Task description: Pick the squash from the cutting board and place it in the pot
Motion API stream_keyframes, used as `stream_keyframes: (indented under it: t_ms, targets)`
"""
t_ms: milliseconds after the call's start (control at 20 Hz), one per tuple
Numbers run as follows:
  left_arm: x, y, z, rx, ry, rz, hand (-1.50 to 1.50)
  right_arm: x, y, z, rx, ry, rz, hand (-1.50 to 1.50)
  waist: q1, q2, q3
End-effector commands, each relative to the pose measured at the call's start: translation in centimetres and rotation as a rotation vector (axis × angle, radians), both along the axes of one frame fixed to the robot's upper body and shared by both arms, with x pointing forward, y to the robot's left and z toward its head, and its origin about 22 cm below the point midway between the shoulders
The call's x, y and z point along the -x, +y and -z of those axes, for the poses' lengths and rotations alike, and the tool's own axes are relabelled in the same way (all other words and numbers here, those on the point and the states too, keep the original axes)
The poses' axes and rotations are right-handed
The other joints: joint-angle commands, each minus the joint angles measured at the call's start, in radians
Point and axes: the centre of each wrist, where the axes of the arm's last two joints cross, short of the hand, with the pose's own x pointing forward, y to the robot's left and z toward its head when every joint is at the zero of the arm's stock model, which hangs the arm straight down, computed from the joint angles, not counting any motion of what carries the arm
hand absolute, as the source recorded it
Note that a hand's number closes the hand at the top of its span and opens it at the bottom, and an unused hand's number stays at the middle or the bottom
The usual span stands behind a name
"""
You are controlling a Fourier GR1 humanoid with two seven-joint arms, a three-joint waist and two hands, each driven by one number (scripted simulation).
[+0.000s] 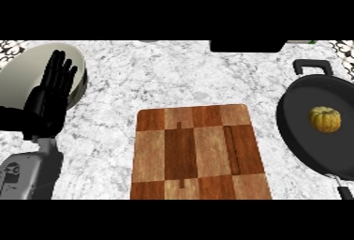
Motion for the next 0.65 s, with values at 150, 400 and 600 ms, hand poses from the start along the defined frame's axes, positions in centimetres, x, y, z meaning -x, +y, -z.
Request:
stream_keyframes:
  t_ms: [150,400,600]
  targets:
    - [0.0,-0.1,-0.9,0.012,-0.010,0.030,0.00,3.8,-4.2,-2.3,-0.036,-0.072,0.043,-1.50,0.009,0.005,0.003]
    - [-0.8,-0.2,-1.0,0.000,-0.011,0.009,0.00,5.4,-5.0,-1.6,-0.036,-0.036,0.052,-1.50,0.010,0.009,0.005]
    - [-0.2,-0.6,-0.1,0.005,-0.018,0.009,0.00,6.4,-5.3,-1.1,-0.015,-0.029,0.066,-1.50,0.019,0.011,0.007]
